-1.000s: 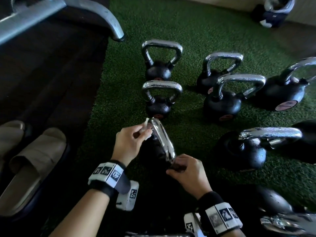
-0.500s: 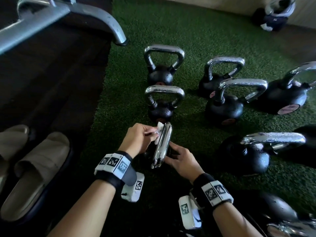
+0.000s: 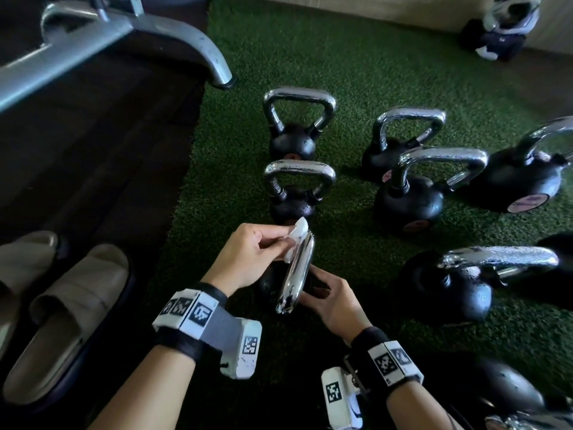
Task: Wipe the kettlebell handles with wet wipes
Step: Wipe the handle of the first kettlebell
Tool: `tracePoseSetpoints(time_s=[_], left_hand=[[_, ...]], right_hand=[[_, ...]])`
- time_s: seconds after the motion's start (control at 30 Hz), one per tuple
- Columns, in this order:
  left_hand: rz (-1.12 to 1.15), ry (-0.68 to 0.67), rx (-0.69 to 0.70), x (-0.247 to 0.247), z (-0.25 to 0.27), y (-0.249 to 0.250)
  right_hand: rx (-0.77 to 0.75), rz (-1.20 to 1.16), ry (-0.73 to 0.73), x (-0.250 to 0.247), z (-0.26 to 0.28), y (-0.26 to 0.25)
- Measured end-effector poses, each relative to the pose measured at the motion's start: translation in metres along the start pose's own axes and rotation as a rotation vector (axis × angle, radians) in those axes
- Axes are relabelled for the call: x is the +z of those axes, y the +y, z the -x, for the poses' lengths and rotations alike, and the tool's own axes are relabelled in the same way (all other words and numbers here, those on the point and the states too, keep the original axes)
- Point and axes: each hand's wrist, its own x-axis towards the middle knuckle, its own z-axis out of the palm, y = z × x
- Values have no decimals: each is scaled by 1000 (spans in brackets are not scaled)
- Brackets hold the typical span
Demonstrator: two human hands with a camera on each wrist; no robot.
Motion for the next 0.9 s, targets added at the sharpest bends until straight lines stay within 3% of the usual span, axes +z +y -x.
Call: tracePoseSetpoints(time_s=[0.17, 0.33, 0.47, 0.6, 0.9], left_hand=[[114, -29, -41, -1, 14, 4], [48, -179, -95, -20, 26, 5], [-11, -177, -69, -21, 36, 8], [-73, -349, -86, -27, 47, 3], [-191, -229, -145, -23, 67, -20]], right_hand=[[-8, 35, 7, -3, 2, -4], [13, -45, -35, -1, 3, -5], [31, -65, -58, -1, 3, -4], [22, -95, -50, -4, 3, -3], [5, -78, -28, -1, 3, -5]])
